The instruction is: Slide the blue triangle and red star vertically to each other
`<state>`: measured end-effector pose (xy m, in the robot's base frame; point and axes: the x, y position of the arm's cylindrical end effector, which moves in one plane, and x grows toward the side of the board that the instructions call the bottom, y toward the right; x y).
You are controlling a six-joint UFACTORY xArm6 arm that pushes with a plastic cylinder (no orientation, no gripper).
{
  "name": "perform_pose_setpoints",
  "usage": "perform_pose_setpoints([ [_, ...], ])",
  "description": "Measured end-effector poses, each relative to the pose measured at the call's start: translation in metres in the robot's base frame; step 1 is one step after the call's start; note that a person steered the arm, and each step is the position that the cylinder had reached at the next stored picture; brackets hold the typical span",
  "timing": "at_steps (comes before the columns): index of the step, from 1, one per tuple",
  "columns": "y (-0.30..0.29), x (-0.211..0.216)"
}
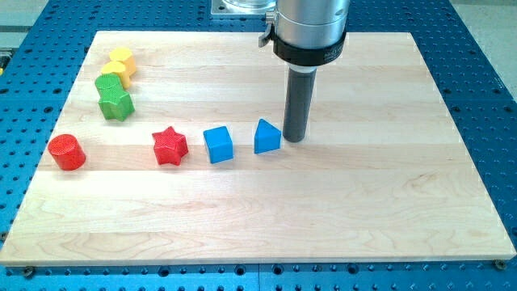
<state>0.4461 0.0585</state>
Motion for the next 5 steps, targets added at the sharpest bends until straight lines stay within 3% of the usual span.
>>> perform_pose_setpoints([
  [1,0.02,0.052],
  [2,0.004,0.1],
  [3,-0.065,0.099],
  [4,-0.066,0.135],
  [5,-0.064,0.136],
])
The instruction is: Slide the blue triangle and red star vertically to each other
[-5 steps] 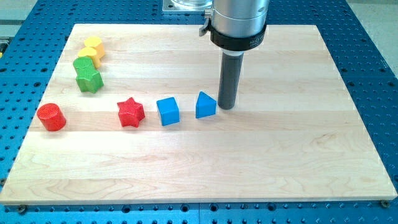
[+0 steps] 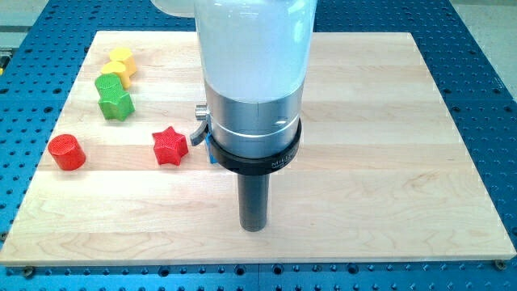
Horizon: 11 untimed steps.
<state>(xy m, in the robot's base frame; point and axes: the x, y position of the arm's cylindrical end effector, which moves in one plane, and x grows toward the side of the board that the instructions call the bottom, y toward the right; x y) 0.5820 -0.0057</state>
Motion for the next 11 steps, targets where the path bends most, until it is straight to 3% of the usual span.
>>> perform_pose_setpoints([
  [2,0.001,-0.019],
  [3,-0.017,-0.049],
  [6,0.054,-0.185],
  [7,0.029,-0.22],
  [8,0.092,-0.23],
  [9,0.104,-0.214],
  [11,0.052,-0.201],
])
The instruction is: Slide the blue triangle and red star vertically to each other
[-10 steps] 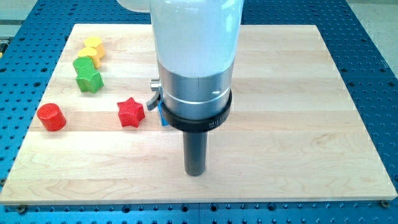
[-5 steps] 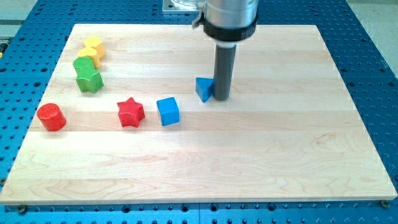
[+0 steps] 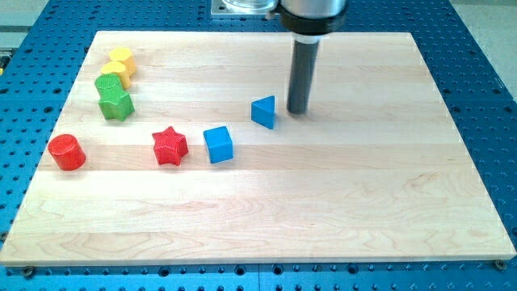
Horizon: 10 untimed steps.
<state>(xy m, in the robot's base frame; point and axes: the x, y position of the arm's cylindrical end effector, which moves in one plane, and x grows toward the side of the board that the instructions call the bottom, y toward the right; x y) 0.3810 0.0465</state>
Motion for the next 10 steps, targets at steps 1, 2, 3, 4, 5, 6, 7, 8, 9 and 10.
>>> perform_pose_setpoints([
  [1,-0.059,0.004],
  [2,-0.105,-0.011],
  [3,-0.182,0.013],
  [4,-0.185,0.057],
  [5,-0.16,0.1],
  [6,-0.136,0.126],
  [7,-0.196,0.142],
  [8,-0.155,0.15],
  [9,-0.105,0.145],
  [10,-0.206,0.165],
])
